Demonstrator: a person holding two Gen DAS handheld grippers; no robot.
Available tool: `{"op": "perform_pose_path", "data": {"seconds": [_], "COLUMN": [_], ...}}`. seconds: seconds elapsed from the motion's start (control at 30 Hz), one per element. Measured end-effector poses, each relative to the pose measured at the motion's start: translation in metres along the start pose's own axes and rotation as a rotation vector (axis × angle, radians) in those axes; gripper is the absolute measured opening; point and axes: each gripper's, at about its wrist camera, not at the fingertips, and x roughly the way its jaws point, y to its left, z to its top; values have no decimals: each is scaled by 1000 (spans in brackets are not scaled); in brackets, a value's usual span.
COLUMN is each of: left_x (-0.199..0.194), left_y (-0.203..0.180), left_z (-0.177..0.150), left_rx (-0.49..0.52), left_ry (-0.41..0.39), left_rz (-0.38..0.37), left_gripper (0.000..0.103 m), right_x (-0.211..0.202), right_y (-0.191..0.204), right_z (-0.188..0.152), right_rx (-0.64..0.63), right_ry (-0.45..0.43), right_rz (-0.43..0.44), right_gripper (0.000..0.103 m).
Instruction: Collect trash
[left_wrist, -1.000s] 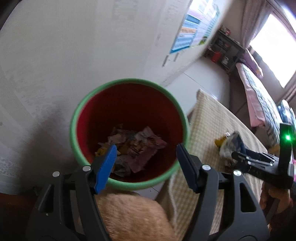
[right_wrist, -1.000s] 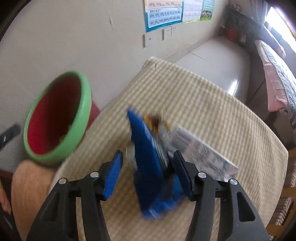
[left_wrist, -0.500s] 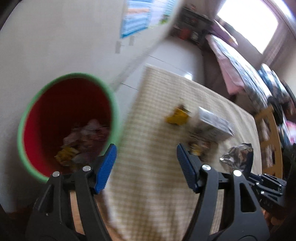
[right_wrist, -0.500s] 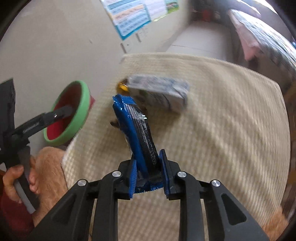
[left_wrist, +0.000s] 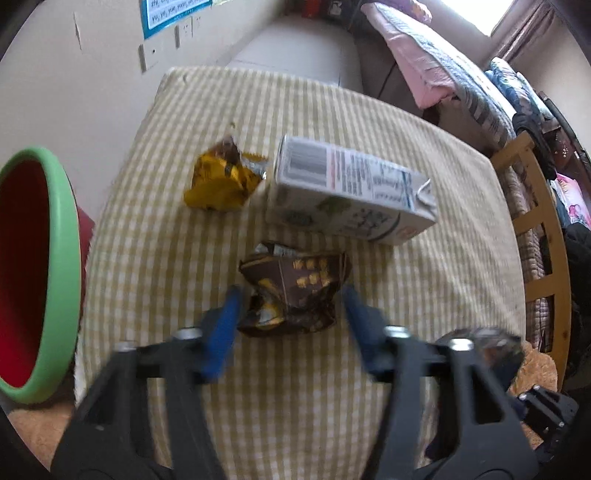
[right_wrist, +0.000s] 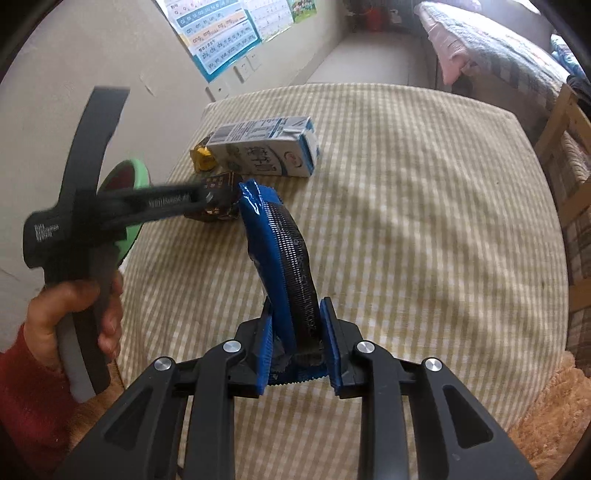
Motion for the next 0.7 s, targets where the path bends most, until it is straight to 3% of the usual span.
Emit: {"op": "perform_pose_path", "data": {"seconds": [0.13,0.23,0.5,0.63,0.7], "left_x": [-11,-25,-49,-43,-38], "left_y": [3,4,2,-8,-10], "left_z": [-12,-24,-44,-53,-58], "left_rx": [-12,-6,-13,20,29], "left_ry": [-20,-58,-73,-44,-31], "left_rz": [-16,15,-12,-5,2], "left_gripper": [31,31,31,31,31], "right_x": [-9,-12,-9,1,2], "right_y": [-17,-31,-36,-33,-32], "right_z": [-2,-2,-8,-11,-14], "right_rx": [59,102,111,111,114], "right_ry": [-46,-65,-46,-11,-9], "right_rz": [-14,-17,-15,-11,-9], "right_gripper": [24,24,26,33,42]}}
